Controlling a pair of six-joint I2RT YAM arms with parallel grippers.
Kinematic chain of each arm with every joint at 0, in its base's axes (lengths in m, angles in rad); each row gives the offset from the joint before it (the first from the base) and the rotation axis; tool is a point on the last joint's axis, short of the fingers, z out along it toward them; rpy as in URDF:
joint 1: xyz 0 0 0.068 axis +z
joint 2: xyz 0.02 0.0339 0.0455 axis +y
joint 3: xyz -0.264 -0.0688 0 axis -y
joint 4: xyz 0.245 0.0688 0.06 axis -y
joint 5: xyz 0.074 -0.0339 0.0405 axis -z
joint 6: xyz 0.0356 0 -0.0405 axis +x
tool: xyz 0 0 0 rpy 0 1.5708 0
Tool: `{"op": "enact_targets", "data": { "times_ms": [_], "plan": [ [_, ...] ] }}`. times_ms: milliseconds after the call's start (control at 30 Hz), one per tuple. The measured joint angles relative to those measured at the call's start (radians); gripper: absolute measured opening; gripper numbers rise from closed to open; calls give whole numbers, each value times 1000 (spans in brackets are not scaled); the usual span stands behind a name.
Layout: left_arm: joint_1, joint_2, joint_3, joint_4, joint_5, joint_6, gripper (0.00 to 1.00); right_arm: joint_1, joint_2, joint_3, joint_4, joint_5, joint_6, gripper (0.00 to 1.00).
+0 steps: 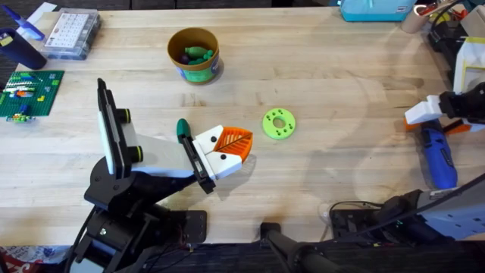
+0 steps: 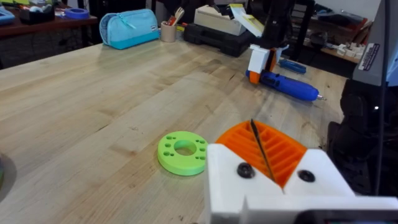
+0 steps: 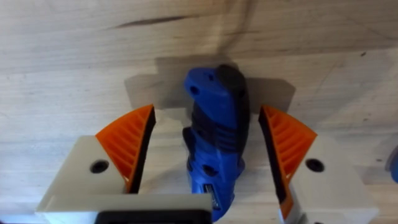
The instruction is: Pick up the gripper from the table and insert it into the empty holder that is missing its gripper. Then pick up a screw, insert it into the mounting hole, and use the screwdriver to tighten it. Finally, clean up the table by picking up the vegetable and placing it into the bucket.
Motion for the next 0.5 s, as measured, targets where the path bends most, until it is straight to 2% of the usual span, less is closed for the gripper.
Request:
{"op": "enact_targets", "data": {
  "times_ms": [333, 500],
  "plan": [
    [0, 0, 0, 1, 0, -3, 19, 2, 3, -3, -42, -1, 47, 983],
    [0, 0, 0, 1, 0, -3, 19, -4, 2, -3, -91, -50, -34, 983]
  ]
}}
